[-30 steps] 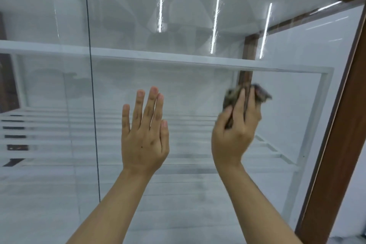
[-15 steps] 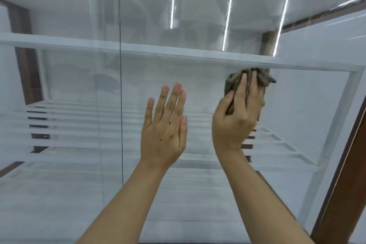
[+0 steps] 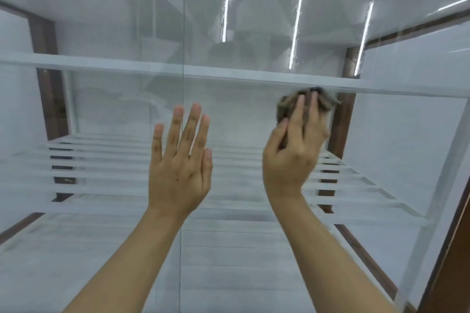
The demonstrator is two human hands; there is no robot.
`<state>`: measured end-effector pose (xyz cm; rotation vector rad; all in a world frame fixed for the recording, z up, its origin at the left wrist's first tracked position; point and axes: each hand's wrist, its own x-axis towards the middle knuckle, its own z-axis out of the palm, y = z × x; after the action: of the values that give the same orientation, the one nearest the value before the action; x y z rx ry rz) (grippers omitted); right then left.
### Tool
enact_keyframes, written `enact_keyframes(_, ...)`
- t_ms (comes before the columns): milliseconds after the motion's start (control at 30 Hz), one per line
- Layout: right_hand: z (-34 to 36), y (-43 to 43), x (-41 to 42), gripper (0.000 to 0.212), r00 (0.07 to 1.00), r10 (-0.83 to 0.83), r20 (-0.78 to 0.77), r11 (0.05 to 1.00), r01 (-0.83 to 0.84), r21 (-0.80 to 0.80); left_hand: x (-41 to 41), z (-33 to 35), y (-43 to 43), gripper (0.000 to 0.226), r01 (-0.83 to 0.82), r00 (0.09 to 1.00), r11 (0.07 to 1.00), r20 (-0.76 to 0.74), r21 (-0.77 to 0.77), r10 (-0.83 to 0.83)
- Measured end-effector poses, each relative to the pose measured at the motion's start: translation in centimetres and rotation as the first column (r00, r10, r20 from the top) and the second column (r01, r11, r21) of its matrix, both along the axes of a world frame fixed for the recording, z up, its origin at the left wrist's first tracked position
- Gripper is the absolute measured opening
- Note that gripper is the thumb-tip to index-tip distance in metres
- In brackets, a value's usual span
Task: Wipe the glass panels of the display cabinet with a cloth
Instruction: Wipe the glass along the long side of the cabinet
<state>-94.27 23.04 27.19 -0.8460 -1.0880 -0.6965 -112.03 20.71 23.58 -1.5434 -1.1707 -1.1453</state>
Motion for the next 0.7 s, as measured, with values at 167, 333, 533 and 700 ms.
enact_keyframes(167,-12.0,-1.6,-0.6,0.044,0.892,-0.054,0.449,0.991,0.103,-0.085,-0.3,-0.1,0.3,0.057,-0.005,1.000,1.000,-0.015,-0.009,0.005)
enact_keyframes(333,-7.3,-0.7,2.2,0.038,0.989,-0.103,0.110,0.993,0.108,-0.041,0.0,-0.1,0.3,0.056,-0.003,1.000,1.000,-0.002,0.002,0.003)
enact_keyframes(533,-5.2,-0.5,-2.8,0.040,0.972,-0.001,0.236,0.999,0.012,-0.046,-0.3,-0.1,0.2,0.056,0.010,1.000,1.000,-0.015,0.009,-0.010)
enact_keyframes(700,-12.8,-1.5,0.8,0.043,0.913,-0.044,0.405,0.992,0.089,-0.091,-0.4,0.0,0.2,0.056,0.013,1.000,1.000,-0.015,0.003,-0.012)
